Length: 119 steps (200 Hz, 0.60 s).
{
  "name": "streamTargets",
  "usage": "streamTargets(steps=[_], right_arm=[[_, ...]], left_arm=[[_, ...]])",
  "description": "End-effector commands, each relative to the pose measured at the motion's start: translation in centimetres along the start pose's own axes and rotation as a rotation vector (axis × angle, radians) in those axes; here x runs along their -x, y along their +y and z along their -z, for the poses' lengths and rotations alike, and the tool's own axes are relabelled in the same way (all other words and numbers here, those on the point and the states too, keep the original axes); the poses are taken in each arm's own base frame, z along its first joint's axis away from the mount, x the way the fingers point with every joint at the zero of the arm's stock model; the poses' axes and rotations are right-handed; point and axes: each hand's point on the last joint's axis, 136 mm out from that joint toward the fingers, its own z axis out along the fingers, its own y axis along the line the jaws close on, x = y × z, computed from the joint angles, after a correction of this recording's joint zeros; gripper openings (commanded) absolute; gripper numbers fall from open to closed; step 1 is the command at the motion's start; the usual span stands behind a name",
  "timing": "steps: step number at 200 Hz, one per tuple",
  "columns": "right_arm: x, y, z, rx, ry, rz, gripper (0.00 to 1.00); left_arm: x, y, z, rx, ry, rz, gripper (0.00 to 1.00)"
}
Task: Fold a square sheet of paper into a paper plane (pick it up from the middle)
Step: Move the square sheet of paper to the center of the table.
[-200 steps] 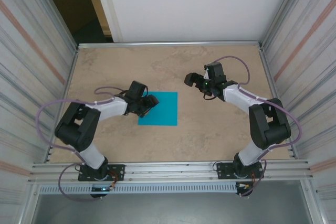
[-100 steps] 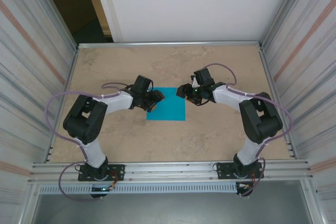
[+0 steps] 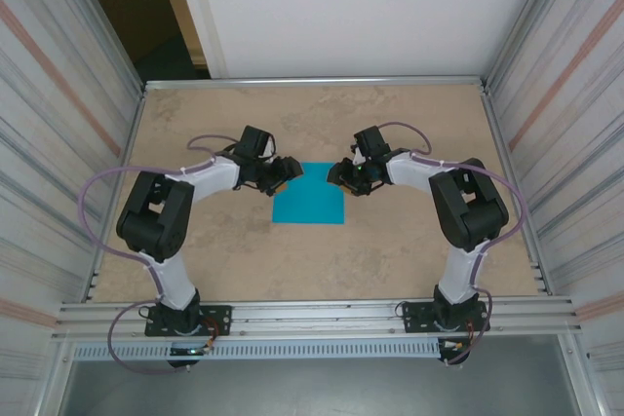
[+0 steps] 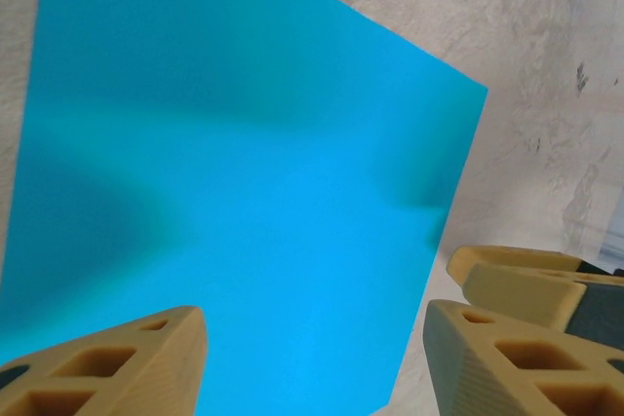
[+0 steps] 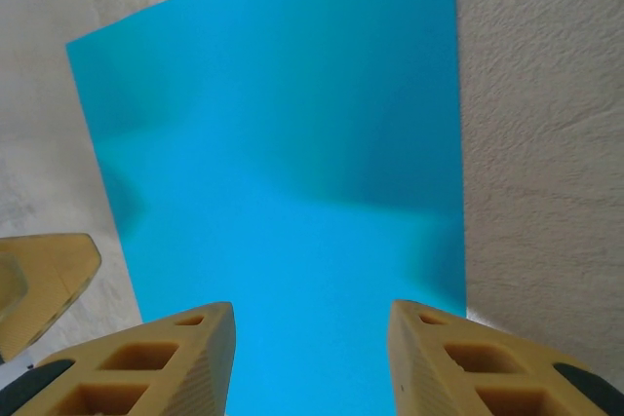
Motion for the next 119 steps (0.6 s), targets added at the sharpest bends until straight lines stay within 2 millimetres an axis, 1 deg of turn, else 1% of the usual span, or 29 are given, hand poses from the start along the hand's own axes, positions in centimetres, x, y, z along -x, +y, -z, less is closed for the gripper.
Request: streamTargets(steps=[1,27,43,95,119], right_arm=[[-0.2,-0.2,-0.5,-0.015,0.033,-0.027,0.44],[-0.2,-0.7,-0.9,-0.03,0.043,-0.036,0.43],[-0.3,-0.8,-1.1,-0.034,0.051,-0.036,0.41],[-0.5,-1.3,-1.7,-0.045,0.069,-0.045,0.41],[-0.6,-1.3,-2.1,-0.042,0.081,-0.046,0.4]], left_arm=[[-0.5,-0.4,-0.4,-0.011,0.047,-0.045,0.64],[-0.8,-0.1,-1.0,-0.013,0.07,-0.037,0.67],[-1.1,0.6,-1.4,0.003,0.081,-0.026,0.68],[-2.1,2.6,-2.2,0.042,0.094,0.022,0.74],[-2.2,2.9,-2.1,0.038,0.079,0.032,0.77]])
